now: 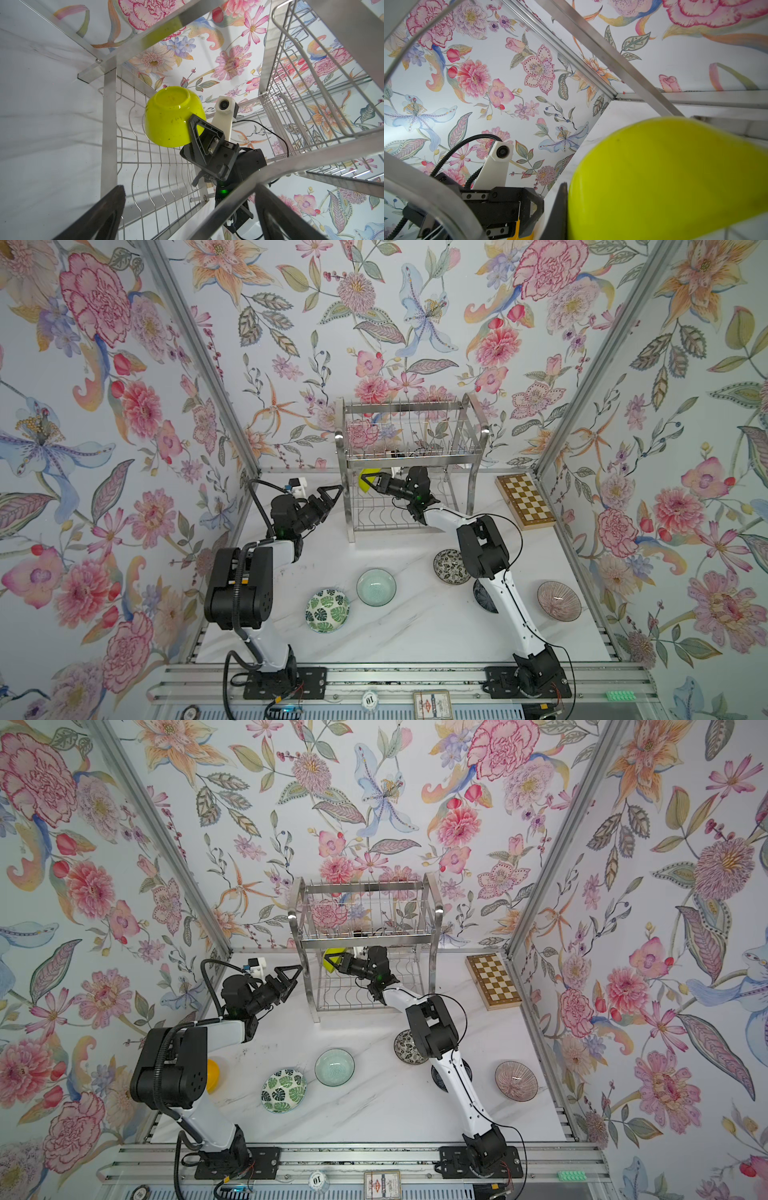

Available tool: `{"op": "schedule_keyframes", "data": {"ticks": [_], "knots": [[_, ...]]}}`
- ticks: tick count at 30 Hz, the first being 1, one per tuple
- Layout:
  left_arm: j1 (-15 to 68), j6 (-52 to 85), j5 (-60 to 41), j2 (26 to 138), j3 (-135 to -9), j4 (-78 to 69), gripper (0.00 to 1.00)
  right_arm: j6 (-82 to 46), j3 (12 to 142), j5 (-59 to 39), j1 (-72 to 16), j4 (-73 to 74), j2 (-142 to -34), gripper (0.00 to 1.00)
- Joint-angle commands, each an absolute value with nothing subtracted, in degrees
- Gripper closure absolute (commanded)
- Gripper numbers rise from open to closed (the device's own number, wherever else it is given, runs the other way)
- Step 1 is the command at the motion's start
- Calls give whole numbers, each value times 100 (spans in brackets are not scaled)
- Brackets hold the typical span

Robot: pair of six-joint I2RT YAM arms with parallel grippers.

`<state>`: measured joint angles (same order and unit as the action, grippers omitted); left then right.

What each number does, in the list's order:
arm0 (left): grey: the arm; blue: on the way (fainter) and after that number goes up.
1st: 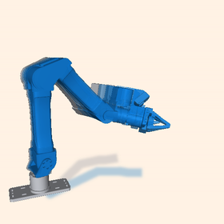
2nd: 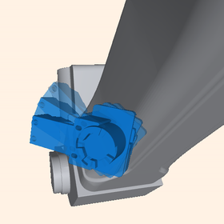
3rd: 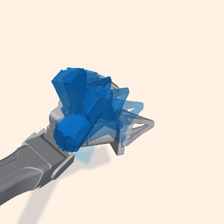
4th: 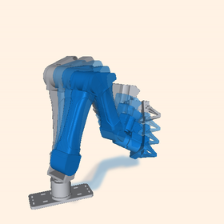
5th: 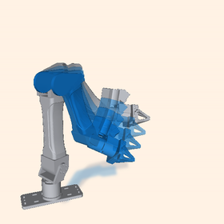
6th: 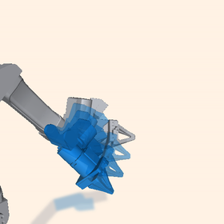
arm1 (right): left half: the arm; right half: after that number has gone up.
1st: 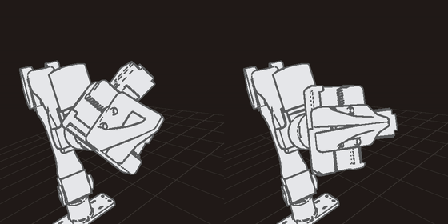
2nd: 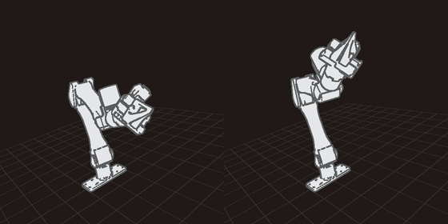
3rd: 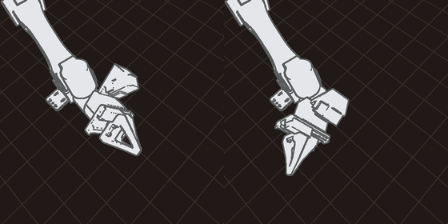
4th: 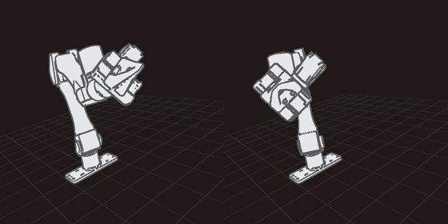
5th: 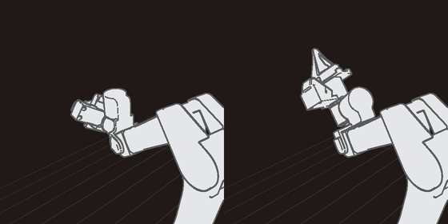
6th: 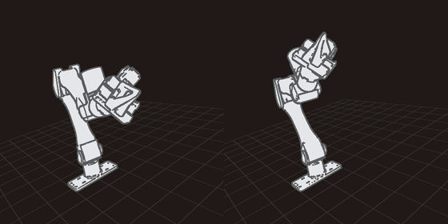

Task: Load the bowls into the dish rack
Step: 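Stand the lime-green bowl on edge in the lower rack slots with the right gripper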

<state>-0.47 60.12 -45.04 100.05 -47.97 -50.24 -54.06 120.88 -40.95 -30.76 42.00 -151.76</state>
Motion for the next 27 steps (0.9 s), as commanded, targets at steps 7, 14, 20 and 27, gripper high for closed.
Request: {"op": "schedule_keyframes", "data": {"ticks": [7, 14, 20, 27], "knots": [[-225, 6130, -4645, 10007, -5010, -5063, 1, -5084, 13181, -3803, -3111, 3268, -15750, 100], [-263, 6160, -4623, 9949, -4997, -4992, 1, -4904, 13997, -3797, -3110, 2738, -16220, 100], [-282, 6102, -4575, 9915, -4974, -4873, 1, -4949, 14445, -3762, -3290, 2621, -16544, 100], [-299, 6069, -4544, 9839, -4975, -4749, 1, -4914, 14555, -3721, -3279, 2436, -16646, 100]]}}
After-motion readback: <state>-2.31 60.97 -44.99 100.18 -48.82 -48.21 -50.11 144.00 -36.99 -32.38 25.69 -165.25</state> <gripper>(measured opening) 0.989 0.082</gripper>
